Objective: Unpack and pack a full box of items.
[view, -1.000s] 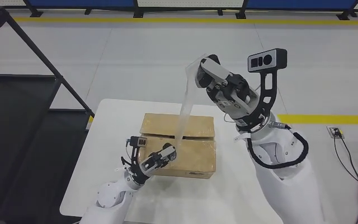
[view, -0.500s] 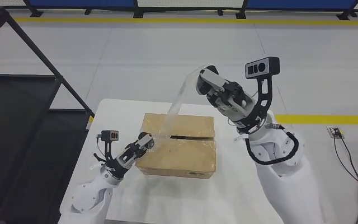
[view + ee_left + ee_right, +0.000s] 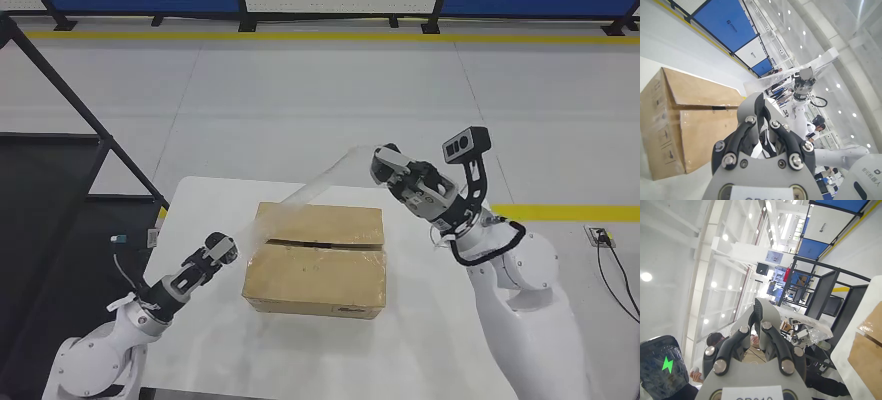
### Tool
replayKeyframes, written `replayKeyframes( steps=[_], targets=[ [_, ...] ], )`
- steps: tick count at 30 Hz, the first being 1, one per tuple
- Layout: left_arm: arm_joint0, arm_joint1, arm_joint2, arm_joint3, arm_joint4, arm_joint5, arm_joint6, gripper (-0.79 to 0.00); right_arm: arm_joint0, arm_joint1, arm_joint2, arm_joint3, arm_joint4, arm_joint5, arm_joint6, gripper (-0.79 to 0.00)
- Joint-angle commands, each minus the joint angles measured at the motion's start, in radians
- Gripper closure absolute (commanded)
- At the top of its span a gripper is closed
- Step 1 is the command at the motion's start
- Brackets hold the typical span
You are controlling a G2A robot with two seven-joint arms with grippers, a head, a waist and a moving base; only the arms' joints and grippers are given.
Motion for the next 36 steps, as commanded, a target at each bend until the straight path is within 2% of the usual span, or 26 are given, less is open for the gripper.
replayKeyframes(
  steps=[1,13,16,19,23,28,34,36],
  targets=[
    [0.009,0.003,-0.015,-0.010,0.008,-0.003,0.001,0.000,-0.007,0.003,0.006,0.005,-0.002,0.046,-0.003,0.000],
    [0.011,0.004,-0.019,-0.011,0.010,-0.001,0.005,0.000,-0.010,0.005,0.011,0.007,-0.002,0.061,-0.006,0.000],
    [0.008,0.004,0.003,-0.008,0.008,0.006,0.006,0.000,-0.022,0.004,0.007,0.005,0.009,0.071,-0.020,0.000],
    [-0.026,0.008,0.012,0.035,0.028,-0.014,0.011,0.000,-0.029,0.005,0.016,0.013,0.057,0.151,-0.052,0.000],
    [-0.078,0.018,0.006,0.098,0.035,-0.050,-0.055,0.000,-0.045,0.011,0.056,0.025,0.134,0.332,-0.092,0.000],
    [-0.131,0.035,-0.004,0.160,0.023,-0.100,-0.162,0.000,-0.100,0.021,0.107,-0.007,0.210,0.463,-0.119,0.000],
    [-0.180,0.055,-0.034,0.227,-0.021,-0.117,-0.252,0.000,-0.164,0.037,0.160,-0.049,0.279,0.803,-0.226,0.000],
    [-0.184,0.059,-0.047,0.237,-0.014,-0.112,-0.259,0.000,-0.167,0.038,0.162,-0.051,0.274,0.817,-0.240,0.000]
  ],
)
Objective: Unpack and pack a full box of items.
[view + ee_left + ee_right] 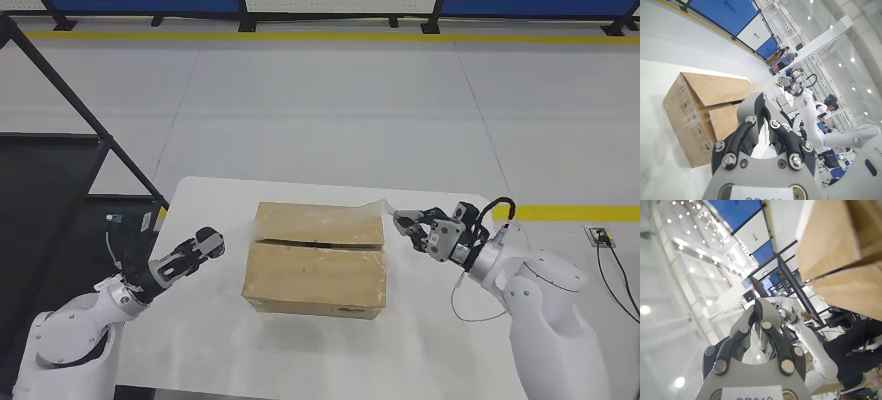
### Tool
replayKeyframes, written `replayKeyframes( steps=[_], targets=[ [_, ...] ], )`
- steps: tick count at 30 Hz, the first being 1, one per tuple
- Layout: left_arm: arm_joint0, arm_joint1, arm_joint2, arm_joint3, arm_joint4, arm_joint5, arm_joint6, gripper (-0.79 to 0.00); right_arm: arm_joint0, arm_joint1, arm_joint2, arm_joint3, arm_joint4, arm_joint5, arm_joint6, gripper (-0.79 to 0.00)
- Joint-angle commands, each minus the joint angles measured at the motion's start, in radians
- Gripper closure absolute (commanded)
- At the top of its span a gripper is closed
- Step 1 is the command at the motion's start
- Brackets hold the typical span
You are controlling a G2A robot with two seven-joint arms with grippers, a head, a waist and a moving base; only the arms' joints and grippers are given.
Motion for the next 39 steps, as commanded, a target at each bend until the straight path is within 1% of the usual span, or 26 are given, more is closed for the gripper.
replayKeyframes(
  steps=[1,13,16,19,20,21,22,23,25,29,32,34,37,39],
  targets=[
    [0.000,0.001,-0.003,0.002,0.003,0.002,0.000,0.000,0.001,0.000,0.000,0.000,-0.001,-0.008,0.012,0.000],
    [0.000,0.001,-0.003,0.002,0.003,0.002,0.000,0.000,0.001,0.000,0.000,0.000,-0.001,-0.008,0.012,0.000],
    [0.009,0.003,0.011,-0.009,0.039,0.014,0.025,0.000,-0.010,-0.002,-0.001,0.007,0.021,-0.025,0.007,0.000],
    [0.001,0.009,0.027,-0.007,0.079,0.016,0.017,0.000,0.007,-0.007,0.012,0.045,0.133,0.042,-0.047,0.000],
    [-0.004,0.011,0.031,-0.004,0.081,0.013,0.009,0.000,0.010,-0.008,0.015,0.063,0.167,0.083,-0.066,0.000],
    [-0.009,0.013,0.035,0.002,0.083,0.016,0.001,0.000,0.020,-0.008,0.020,0.079,0.204,0.143,-0.093,0.000],
    [-0.016,0.016,0.039,0.006,0.086,0.017,-0.009,0.000,0.027,-0.008,0.016,0.098,0.243,0.148,-0.115,0.000],
    [-0.024,0.018,0.043,0.013,0.084,0.018,-0.018,0.000,0.030,-0.006,0.005,0.123,0.270,0.148,-0.158,0.000],
    [-0.043,0.022,0.049,0.027,0.072,0.026,-0.043,0.000,0.044,-0.001,-0.025,0.170,0.375,0.148,-0.245,0.000],
    [-0.085,0.034,0.049,0.065,0.027,0.050,-0.105,0.000,0.094,0.026,-0.097,0.242,0.636,0.148,-0.493,0.000],
    [-0.118,0.042,0.043,0.102,-0.001,0.067,-0.135,0.000,0.122,0.048,-0.111,0.240,0.837,0.148,-0.654,0.000],
    [-0.135,0.047,0.044,0.124,-0.033,0.078,-0.155,0.000,0.128,0.065,-0.113,0.221,0.947,0.148,-0.738,0.000],
    [-0.150,0.055,0.040,0.147,-0.064,0.093,-0.193,0.000,0.126,0.088,-0.102,0.187,1.050,0.148,-0.829,0.000],
    [-0.153,0.057,0.037,0.149,-0.063,0.094,-0.197,0.000,0.126,0.088,-0.102,0.187,1.050,0.148,-0.829,0.000]
  ],
)
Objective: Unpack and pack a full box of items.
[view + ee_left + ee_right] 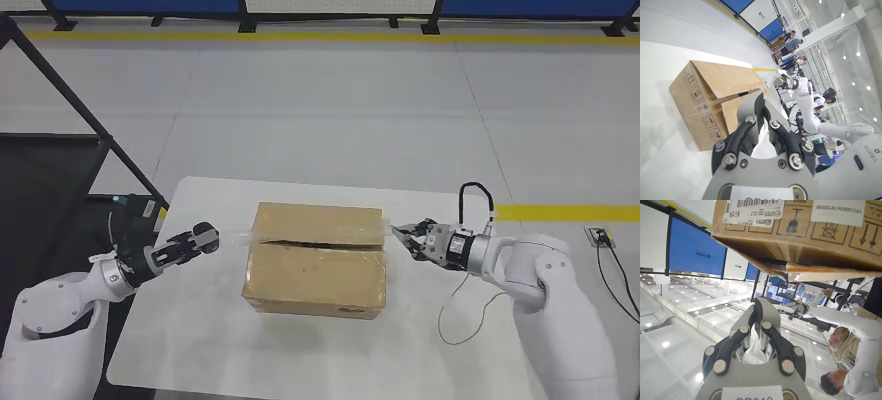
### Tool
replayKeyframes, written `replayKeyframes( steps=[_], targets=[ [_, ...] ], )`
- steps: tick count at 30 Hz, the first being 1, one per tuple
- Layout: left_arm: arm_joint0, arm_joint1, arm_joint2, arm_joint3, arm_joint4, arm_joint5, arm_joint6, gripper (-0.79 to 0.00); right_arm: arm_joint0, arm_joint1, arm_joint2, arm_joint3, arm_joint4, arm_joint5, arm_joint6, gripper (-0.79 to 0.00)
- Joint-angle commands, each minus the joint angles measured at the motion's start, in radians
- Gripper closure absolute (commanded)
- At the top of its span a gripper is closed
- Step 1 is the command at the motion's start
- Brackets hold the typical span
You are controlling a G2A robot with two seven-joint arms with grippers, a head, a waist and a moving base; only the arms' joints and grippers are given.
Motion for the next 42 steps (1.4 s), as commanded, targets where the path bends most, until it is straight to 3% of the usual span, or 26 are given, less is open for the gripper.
replayKeyframes(
  steps=[1,13,28,42],
  targets=[
    [0.000,0.000,0.000,0.000,0.001,0.000,0.000,0.000,0.000,-0.001,0.000,0.001,-0.009,0.000,0.010,0.000],
    [0.016,0.001,0.018,-0.020,0.022,0.014,0.031,0.000,-0.017,0.000,-0.012,0.009,0.001,-0.001,0.006,0.000],
    [-0.030,0.027,0.072,0.036,0.095,0.031,0.031,0.000,0.061,0.041,-0.067,0.091,0.463,-0.038,-0.405,0.000],
    [-0.075,0.042,0.136,0.100,0.138,0.030,0.071,0.000,0.138,0.070,-0.178,0.145,0.538,-0.140,-0.526,0.000]
  ],
)
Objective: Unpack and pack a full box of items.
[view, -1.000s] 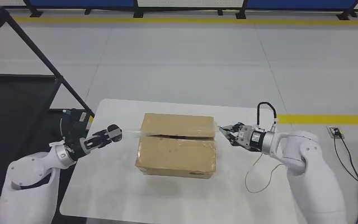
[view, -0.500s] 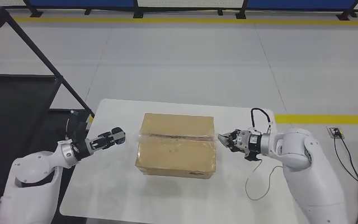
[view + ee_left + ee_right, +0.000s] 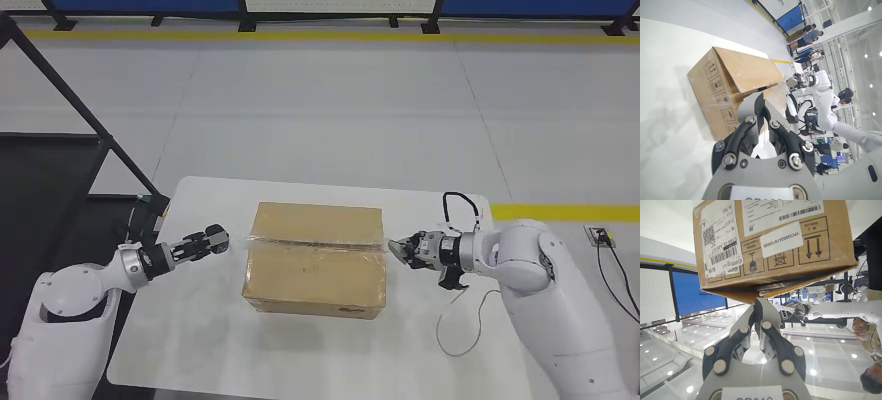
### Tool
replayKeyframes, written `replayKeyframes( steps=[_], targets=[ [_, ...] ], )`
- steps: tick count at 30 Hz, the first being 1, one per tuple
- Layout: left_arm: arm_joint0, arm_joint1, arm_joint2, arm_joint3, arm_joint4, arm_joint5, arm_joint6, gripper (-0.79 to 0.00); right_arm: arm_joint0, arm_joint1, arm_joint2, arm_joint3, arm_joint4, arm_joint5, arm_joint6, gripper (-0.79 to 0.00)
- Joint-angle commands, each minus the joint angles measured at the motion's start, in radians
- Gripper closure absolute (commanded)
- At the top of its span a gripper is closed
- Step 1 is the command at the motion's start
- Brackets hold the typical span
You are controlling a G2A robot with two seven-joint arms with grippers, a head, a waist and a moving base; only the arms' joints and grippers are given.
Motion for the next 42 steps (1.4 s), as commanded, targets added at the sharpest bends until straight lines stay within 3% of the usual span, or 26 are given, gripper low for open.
replayKeyframes(
  steps=[1,14,27,42],
  targets=[
    [-0.004,0.002,0.007,0.008,0.001,0.003,0.003,0.000,0.008,0.003,-0.013,0.008,0.002,-0.008,-0.008,0.000],
    [-0.033,0.013,0.053,0.054,-0.009,-0.001,0.021,0.000,0.059,0.023,-0.093,0.056,0.057,-0.016,-0.016,0.000],
    [-0.046,0.026,0.075,0.079,-0.032,-0.002,0.028,0.000,0.057,0.077,-0.104,0.049,0.132,0.027,0.027,0.000],
    [-0.061,0.037,0.107,0.097,-0.043,0.000,0.050,0.000,0.070,0.091,-0.124,0.030,0.150,0.010,0.052,0.000]
  ],
)
